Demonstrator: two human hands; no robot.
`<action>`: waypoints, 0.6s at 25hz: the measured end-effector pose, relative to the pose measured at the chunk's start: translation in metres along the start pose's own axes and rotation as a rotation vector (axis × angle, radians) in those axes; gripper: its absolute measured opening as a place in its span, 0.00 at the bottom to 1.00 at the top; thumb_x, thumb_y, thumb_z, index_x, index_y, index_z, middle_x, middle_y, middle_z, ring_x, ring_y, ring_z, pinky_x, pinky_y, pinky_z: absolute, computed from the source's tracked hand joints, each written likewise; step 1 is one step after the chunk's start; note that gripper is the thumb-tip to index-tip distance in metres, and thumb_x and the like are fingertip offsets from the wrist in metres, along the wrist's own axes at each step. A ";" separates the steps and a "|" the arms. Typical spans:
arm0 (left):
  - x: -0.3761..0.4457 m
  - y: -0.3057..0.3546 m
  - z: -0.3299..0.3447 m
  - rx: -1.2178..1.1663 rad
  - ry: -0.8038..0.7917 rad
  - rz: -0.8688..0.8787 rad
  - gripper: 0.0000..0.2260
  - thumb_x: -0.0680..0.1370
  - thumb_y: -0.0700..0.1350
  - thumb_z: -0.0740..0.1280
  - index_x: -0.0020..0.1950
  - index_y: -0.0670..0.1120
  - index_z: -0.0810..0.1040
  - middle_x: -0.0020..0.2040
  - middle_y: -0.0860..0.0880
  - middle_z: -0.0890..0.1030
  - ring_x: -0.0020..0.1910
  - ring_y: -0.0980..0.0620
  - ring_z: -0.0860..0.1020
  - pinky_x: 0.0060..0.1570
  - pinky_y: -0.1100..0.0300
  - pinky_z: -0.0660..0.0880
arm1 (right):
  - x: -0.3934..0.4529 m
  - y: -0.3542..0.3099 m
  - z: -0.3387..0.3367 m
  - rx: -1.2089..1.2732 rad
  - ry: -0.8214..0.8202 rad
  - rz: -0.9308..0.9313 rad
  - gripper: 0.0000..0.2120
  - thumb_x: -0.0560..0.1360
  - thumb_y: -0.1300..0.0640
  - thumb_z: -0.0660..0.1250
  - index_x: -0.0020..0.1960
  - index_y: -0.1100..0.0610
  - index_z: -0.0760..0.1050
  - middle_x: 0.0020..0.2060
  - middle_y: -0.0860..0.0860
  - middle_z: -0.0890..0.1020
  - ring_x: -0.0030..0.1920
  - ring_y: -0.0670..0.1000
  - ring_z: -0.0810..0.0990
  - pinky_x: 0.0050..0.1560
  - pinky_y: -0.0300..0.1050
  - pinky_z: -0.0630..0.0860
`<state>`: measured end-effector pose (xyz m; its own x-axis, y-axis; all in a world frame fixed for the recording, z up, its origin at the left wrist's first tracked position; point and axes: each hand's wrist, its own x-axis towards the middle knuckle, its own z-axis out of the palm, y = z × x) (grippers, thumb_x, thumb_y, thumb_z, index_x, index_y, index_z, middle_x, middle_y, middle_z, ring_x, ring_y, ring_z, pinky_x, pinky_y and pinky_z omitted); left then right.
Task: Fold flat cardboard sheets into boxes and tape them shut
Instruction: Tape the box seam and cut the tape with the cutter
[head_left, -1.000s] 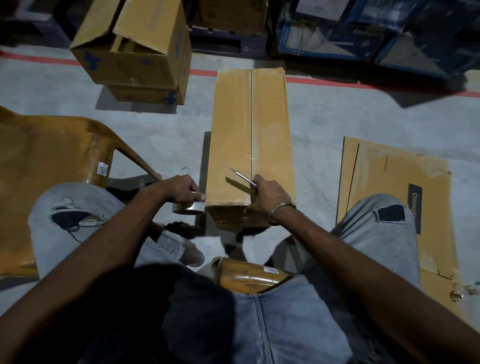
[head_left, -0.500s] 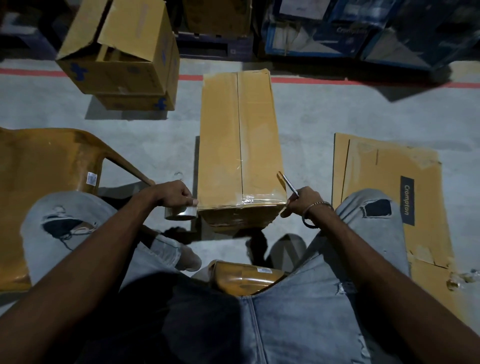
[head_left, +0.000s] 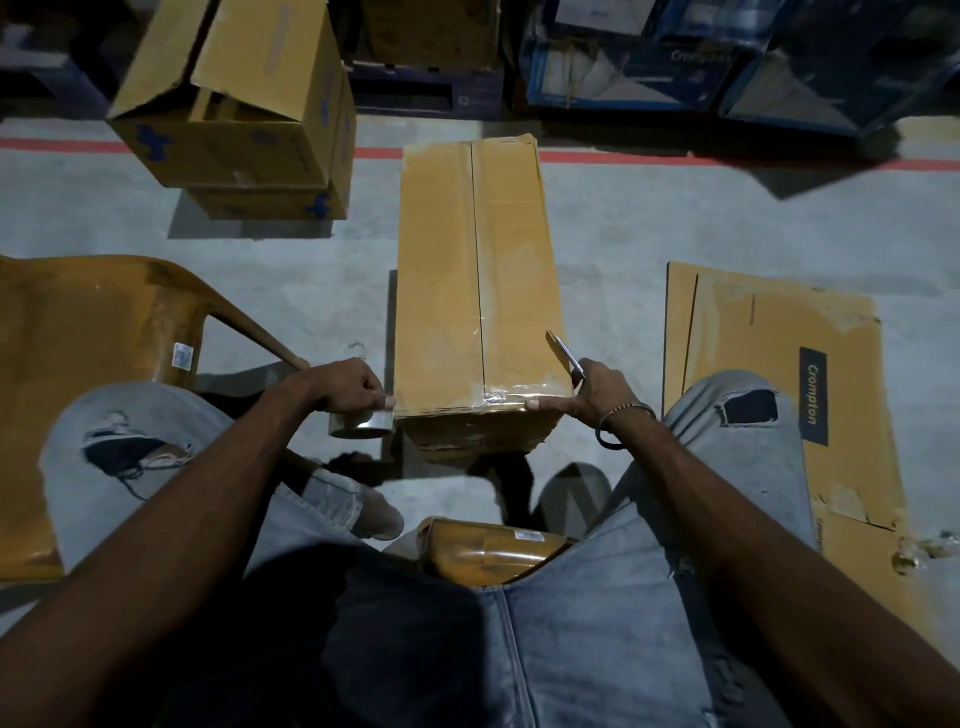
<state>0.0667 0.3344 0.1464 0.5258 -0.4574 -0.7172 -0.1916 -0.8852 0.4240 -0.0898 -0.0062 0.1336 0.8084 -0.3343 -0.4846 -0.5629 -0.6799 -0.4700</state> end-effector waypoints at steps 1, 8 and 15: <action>0.000 0.000 0.000 -0.002 -0.002 0.002 0.19 0.82 0.53 0.70 0.33 0.45 0.78 0.33 0.48 0.76 0.35 0.51 0.73 0.40 0.57 0.70 | 0.001 0.001 -0.001 -0.025 0.012 -0.022 0.47 0.51 0.21 0.73 0.54 0.57 0.76 0.43 0.51 0.81 0.43 0.52 0.78 0.45 0.50 0.80; 0.002 -0.007 -0.001 -0.067 -0.032 0.048 0.19 0.81 0.54 0.71 0.36 0.42 0.78 0.35 0.44 0.75 0.38 0.47 0.73 0.41 0.55 0.70 | -0.001 0.002 -0.005 -0.183 -0.006 -0.107 0.39 0.56 0.30 0.81 0.49 0.58 0.72 0.38 0.52 0.78 0.39 0.53 0.76 0.40 0.52 0.76; 0.012 0.013 0.012 -0.203 0.066 0.207 0.14 0.79 0.54 0.74 0.47 0.42 0.85 0.37 0.46 0.80 0.38 0.52 0.75 0.42 0.56 0.70 | 0.017 0.016 -0.029 -0.120 0.161 0.025 0.22 0.66 0.53 0.84 0.52 0.60 0.79 0.43 0.56 0.83 0.47 0.60 0.83 0.46 0.51 0.80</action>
<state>0.0607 0.3166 0.1373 0.5469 -0.6139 -0.5693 -0.1340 -0.7353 0.6643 -0.0797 -0.0416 0.1390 0.8168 -0.4454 -0.3667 -0.5665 -0.7399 -0.3629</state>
